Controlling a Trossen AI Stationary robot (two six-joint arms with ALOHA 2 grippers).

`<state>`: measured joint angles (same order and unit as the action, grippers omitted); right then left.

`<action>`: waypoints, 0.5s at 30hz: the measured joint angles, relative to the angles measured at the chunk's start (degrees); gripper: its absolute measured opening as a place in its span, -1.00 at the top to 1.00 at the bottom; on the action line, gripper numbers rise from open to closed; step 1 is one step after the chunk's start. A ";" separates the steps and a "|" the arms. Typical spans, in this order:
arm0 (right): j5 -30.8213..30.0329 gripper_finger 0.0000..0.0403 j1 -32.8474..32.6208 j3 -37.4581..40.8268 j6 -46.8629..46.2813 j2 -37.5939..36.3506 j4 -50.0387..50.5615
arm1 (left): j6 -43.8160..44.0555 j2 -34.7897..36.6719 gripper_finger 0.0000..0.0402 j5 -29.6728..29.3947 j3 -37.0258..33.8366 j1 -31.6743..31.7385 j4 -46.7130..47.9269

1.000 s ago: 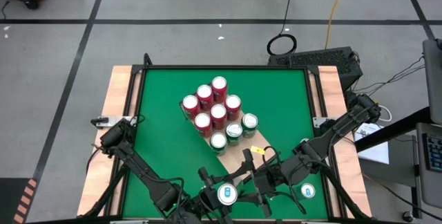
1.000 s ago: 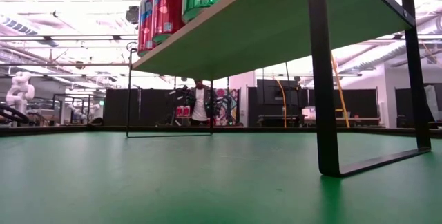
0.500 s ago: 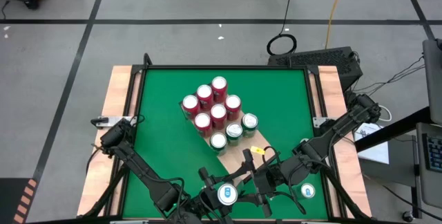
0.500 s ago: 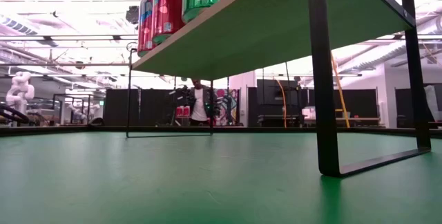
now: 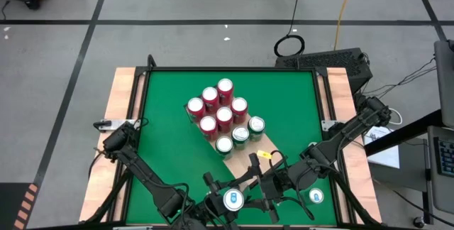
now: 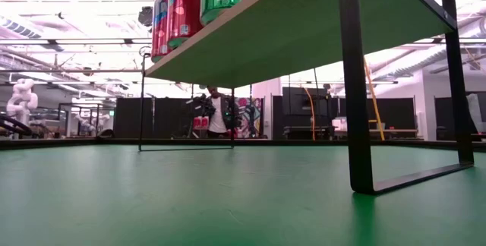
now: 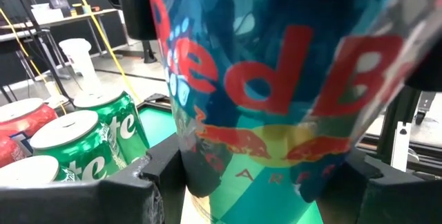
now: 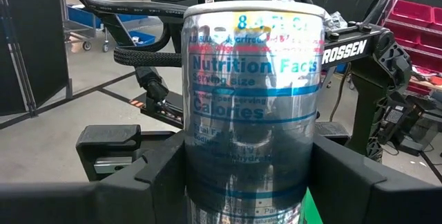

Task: Place canned beverage on shelf
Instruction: Put the blue soda can on the shelf

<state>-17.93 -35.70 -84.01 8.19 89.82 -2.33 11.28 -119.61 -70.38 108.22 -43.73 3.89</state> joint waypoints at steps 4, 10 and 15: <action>0.04 -0.17 0.00 0.00 -0.17 0.00 0.02 | 0.32 0.00 -0.14 -0.17 0.00 -0.22 0.02; 0.13 -0.20 -0.02 0.00 -1.23 0.00 0.66 | 0.68 0.00 -0.14 0.05 0.00 -0.46 0.06; 0.37 -0.39 -0.06 0.00 -2.84 0.00 1.73 | 0.65 0.00 -0.14 1.59 0.00 -0.66 0.26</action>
<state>-17.56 -35.77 -84.01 5.35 89.82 -0.59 11.93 -119.61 -68.79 108.22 -44.38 4.14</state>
